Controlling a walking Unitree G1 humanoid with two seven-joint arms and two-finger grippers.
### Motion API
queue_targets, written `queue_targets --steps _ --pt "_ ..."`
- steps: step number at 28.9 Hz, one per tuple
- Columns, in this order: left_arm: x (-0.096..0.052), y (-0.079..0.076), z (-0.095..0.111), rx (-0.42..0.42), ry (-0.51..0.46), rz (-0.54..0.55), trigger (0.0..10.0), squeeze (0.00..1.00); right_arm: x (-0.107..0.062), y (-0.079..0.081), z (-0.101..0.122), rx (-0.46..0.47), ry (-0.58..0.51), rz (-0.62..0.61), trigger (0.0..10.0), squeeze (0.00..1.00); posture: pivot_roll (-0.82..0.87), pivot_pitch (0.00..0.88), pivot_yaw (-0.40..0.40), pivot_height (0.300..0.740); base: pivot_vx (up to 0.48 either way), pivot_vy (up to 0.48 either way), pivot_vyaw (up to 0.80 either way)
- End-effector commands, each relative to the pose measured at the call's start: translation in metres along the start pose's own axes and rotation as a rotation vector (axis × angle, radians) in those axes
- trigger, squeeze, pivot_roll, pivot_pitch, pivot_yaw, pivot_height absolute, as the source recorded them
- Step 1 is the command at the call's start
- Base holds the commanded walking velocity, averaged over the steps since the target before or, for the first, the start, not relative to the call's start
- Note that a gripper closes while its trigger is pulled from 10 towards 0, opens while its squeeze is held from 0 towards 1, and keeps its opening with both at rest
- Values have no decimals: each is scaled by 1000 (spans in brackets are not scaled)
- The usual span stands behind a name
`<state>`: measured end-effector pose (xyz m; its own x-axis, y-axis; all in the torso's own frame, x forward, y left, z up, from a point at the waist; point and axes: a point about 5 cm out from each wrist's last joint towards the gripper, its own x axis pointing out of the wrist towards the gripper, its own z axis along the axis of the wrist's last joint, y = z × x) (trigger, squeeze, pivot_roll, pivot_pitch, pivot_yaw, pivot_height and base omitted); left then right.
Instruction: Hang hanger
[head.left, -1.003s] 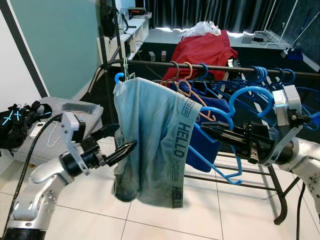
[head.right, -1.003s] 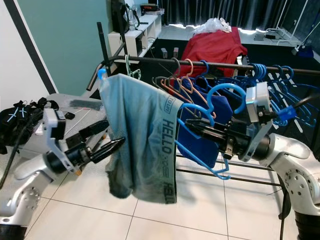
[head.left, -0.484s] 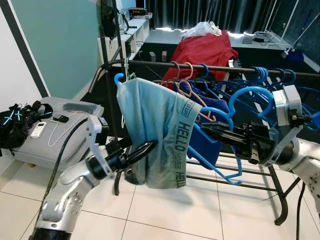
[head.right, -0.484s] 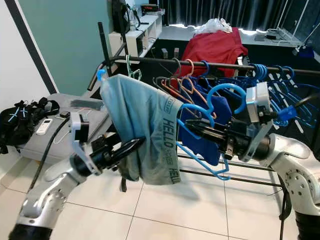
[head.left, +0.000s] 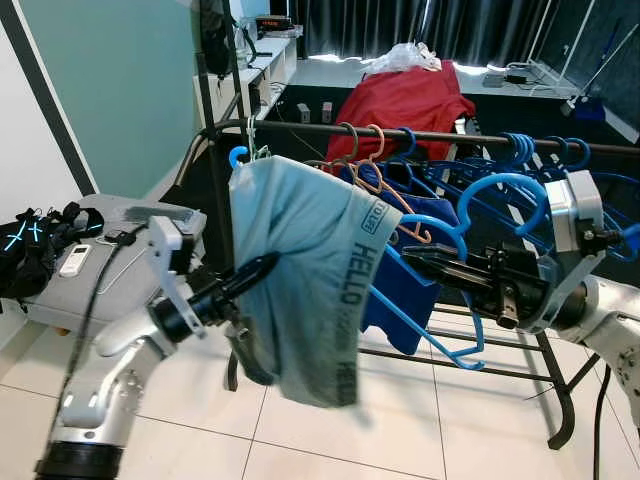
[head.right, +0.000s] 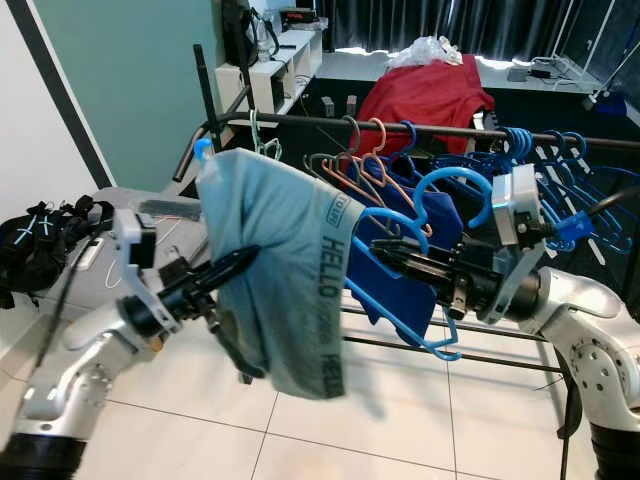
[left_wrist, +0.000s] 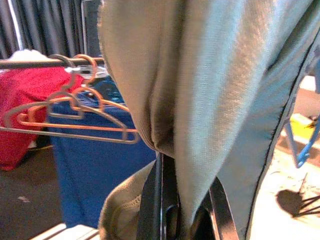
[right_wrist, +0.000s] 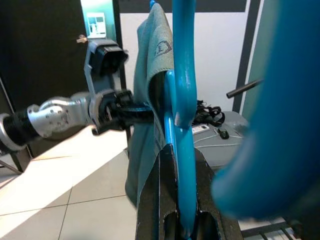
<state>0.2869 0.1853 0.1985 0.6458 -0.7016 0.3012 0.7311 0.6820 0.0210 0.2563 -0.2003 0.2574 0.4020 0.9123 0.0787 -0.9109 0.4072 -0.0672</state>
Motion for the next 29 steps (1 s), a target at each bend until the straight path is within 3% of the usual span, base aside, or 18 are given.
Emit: queue_targets --steps 1,2,4,5,6,7,10,15,17,20,21,23,25,29 --pt "-9 13 9 39 -6 42 0 0 -8 -5 -1 -23 33 -47 0 0 -29 0 20 740 0 0 0" --pt "-9 13 9 39 -6 42 0 0 -8 -5 -1 -23 33 -47 0 0 -29 0 20 740 0 0 0" --pt "-22 31 28 107 -22 108 0 0 -17 -12 -16 -37 164 -109 0 0 -29 0 18 740 0 0 0" --pt "-22 31 28 107 -22 108 0 0 -17 -12 -16 -37 164 -109 0 0 -29 0 18 740 0 0 0" --pt "-28 38 39 143 -36 137 0 0 -22 -13 -29 -43 267 -131 0 0 -31 0 18 740 0 0 0" --pt "-28 38 39 143 -36 137 0 0 -22 -13 -29 -43 267 -131 0 0 -31 0 18 740 0 0 0" --pt "-34 48 61 194 -93 173 0 0 -28 -8 -62 -26 481 -119 0 0 -32 0 18 740 0 0 0" --pt "-31 47 69 190 -148 173 0 0 -26 3 -86 -15 612 -57 0 0 -35 0 17 740 0 0 0" --pt "-22 40 69 146 -202 140 0 0 -15 16 -98 1 641 19 0 0 -35 0 13 740 0 0 0" --pt "-14 32 66 118 -218 108 0 0 -7 19 -98 8 602 39 0 0 -34 0 11 740 0 0 0" --pt "-6 24 61 87 -224 68 0 0 1 20 -93 14 538 51 0 0 -30 0 10 740 0 0 0" --pt "-6 24 61 87 -224 68 0 0 1 20 -93 14 538 51 0 0 -30 0 10 740 0 0 0" --pt "10 2 49 21 -222 -35 0 0 11 19 -87 -4 485 64 0 0 -33 0 10 740 0 0 0" --pt "37 -32 38 -73 -242 -187 0 0 19 16 -97 -61 540 72 0 0 -27 0 8 740 0 0 0"
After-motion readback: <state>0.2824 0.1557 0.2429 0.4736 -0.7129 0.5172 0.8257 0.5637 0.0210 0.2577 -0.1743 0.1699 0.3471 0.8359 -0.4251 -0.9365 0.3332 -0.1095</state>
